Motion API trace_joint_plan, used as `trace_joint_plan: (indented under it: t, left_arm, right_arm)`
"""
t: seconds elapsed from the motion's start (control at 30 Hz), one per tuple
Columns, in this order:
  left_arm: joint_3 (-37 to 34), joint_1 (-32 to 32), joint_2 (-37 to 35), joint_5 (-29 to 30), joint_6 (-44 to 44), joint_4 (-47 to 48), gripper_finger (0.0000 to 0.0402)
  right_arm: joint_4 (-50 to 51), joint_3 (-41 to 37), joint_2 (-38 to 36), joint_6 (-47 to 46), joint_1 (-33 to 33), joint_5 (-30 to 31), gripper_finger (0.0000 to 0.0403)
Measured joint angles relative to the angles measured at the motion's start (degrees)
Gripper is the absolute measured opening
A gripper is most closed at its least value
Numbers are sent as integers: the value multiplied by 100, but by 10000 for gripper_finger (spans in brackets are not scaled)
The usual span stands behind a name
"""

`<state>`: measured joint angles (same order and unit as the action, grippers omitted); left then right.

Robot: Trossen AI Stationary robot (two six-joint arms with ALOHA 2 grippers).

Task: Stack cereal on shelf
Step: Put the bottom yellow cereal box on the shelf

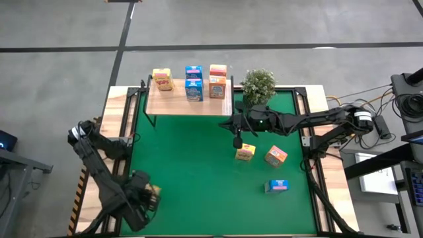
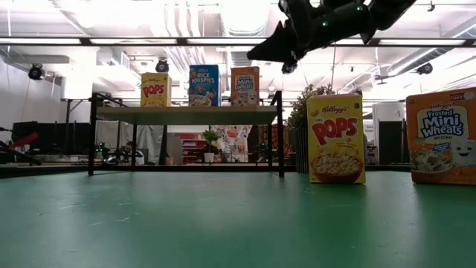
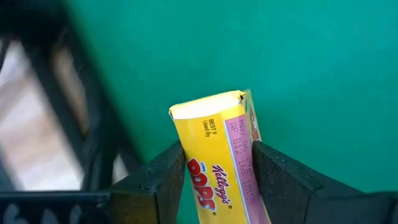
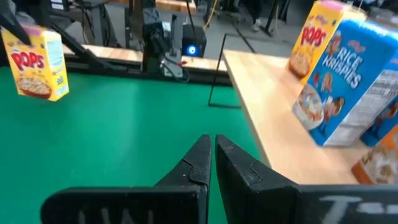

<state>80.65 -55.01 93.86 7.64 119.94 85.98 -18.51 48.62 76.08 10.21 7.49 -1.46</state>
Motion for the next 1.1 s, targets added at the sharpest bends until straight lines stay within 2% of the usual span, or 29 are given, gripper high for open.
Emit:
trace_joint_plan:
  t: [0.17, 0.27, 0.6, 0.73, 0.9, 1.1]
  left_arm:
    - [548, 618, -2, 1377, -1840, 21, 165]
    - [891, 1100, -4, 1852, -3229, 18, 165]
    - [1675, 2803, -94, 1917, -8436, 387, 165]
    - [1943, 3458, -179, 2334, -10305, 405, 165]
    - [2262, 4329, -388, 2924, -11796, 410, 165]
    - [2358, 5507, -773, 2983, -13014, 409, 165]
  right_arm:
    - [523, 0, -137, -145, 0, 1, 12]
    - [872, 0, -211, -271, -4, 1, 12]
    - [1076, 0, -292, -311, -195, 11, 12]
    - [1095, 0, -375, -281, -267, 5, 12]
    - [1202, 0, -438, -234, -318, 6, 12]
    - [1262, 0, -482, -129, -326, -4, 12]
